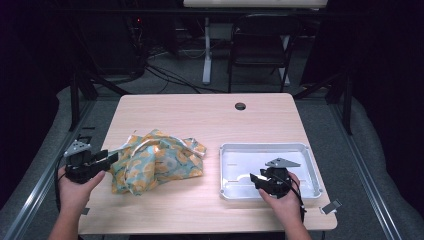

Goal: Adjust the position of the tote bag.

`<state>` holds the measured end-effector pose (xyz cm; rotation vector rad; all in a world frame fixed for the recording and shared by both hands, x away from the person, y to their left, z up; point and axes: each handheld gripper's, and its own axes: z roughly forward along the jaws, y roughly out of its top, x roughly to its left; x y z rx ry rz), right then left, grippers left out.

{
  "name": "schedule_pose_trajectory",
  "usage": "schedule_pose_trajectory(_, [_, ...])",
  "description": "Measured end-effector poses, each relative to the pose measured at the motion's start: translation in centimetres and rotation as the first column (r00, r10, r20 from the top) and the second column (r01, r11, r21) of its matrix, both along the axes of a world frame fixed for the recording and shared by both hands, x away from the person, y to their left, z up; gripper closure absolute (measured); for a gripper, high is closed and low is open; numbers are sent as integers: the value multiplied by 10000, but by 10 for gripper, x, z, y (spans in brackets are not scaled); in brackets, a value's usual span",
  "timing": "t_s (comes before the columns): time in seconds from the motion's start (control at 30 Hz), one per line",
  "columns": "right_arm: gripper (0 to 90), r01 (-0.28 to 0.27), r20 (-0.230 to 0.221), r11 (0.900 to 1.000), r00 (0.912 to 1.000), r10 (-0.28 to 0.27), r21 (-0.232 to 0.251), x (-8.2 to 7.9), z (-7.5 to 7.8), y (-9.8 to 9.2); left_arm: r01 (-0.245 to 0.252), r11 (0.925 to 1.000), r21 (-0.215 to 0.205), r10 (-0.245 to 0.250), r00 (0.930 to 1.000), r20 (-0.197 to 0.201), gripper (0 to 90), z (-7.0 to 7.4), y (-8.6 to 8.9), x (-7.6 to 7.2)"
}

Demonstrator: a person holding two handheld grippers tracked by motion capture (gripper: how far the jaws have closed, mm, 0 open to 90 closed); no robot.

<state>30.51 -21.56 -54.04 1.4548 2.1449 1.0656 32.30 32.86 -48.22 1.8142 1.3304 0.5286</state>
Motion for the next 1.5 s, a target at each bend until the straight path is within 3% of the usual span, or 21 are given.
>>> schedule_pose_trajectory(0.2, [531, 33, -6, 10000, 10000, -33, 33, -1, 0, 1, 307, 9994, -143, -307, 9995, 12, 530, 9, -5, -4])
schedule_pose_trajectory(0.6, [522, 57, 3, 10000, 10000, -57, 0, 0, -1, 1, 1071, 9942, 88, -1073, 9936, 351, 530, 29, -19, -15])
schedule_pose_trajectory(0.83, [415, 157, 169, 9997, 9997, -160, 201, 0, 1, 2, 1485, 9885, 270, -1494, 9881, 374, 530, 34, -28, -18])
schedule_pose_trajectory(1.07, [381, 242, 280, 9984, 9993, -257, 520, 0, 2, 2, 1190, 9918, 473, -1191, 9929, -7, 518, 16, -25, -8])
schedule_pose_trajectory(1.2, [388, 261, 214, 9992, 9994, -268, 300, 1, 0, 1, 964, 9940, 520, -947, 9949, -348, 510, 0, -21, 1])
schedule_pose_trajectory(1.3, [389, 236, 223, 9993, 9995, -242, 294, 1, -1, 2, 1023, 9933, 531, -977, 9918, -824, 483, -10, -19, 6])
schedule_pose_trajectory(1.5, [390, 172, 167, 9996, 9997, -176, 244, 1, -1, 2, 1072, 9933, 426, -1021, 9890, -1068, 459, -21, -21, 10])
